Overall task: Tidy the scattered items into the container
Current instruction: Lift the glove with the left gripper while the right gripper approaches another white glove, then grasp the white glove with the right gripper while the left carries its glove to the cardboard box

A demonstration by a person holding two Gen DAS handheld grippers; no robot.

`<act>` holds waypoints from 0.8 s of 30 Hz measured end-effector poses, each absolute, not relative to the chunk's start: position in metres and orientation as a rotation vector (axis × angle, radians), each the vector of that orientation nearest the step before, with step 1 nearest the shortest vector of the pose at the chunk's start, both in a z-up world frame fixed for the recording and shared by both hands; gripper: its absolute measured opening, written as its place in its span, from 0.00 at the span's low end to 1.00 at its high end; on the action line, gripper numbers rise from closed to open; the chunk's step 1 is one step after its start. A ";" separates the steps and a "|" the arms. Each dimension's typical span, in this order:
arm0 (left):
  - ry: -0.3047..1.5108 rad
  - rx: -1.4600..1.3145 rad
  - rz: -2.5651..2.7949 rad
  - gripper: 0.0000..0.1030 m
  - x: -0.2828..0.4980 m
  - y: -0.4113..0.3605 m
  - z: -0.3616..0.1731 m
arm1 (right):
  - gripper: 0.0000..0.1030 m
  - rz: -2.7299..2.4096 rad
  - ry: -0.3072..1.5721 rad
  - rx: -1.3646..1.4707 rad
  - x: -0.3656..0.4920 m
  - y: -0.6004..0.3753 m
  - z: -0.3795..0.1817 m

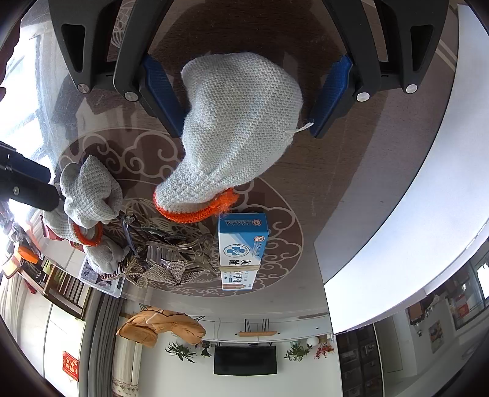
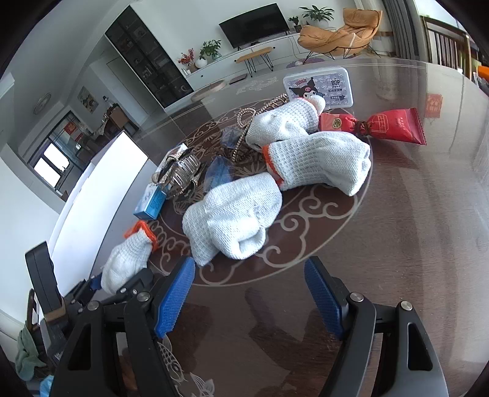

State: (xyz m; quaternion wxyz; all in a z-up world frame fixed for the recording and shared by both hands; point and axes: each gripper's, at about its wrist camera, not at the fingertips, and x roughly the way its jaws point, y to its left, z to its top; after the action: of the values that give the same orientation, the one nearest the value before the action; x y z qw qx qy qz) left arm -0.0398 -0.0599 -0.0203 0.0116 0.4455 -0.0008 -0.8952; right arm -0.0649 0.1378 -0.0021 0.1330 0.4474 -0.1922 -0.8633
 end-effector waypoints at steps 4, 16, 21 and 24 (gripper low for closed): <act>-0.003 1.390 -2.792 0.80 -0.040 -0.060 -0.020 | 0.73 -2.572 -0.445 1.328 -0.094 0.095 0.003; -0.025 1.450 -2.811 1.00 -0.045 -0.052 -0.024 | 0.72 -2.649 -0.249 1.338 -0.044 0.140 -0.011; -0.026 1.472 -2.827 1.00 -0.052 -0.055 -0.023 | 0.72 -2.615 -0.194 1.241 -0.067 0.121 -0.011; -0.049 1.476 -2.818 1.00 -0.063 -0.059 -0.024 | 0.72 -2.617 -0.039 1.257 -0.081 0.097 -0.016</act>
State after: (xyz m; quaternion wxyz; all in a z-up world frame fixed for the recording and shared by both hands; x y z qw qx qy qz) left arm -0.0625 -0.0587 -0.0236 -0.0202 0.4638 -0.0153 -0.8856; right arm -0.0806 0.0970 -0.0163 0.1188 0.4299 -0.0132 -0.8949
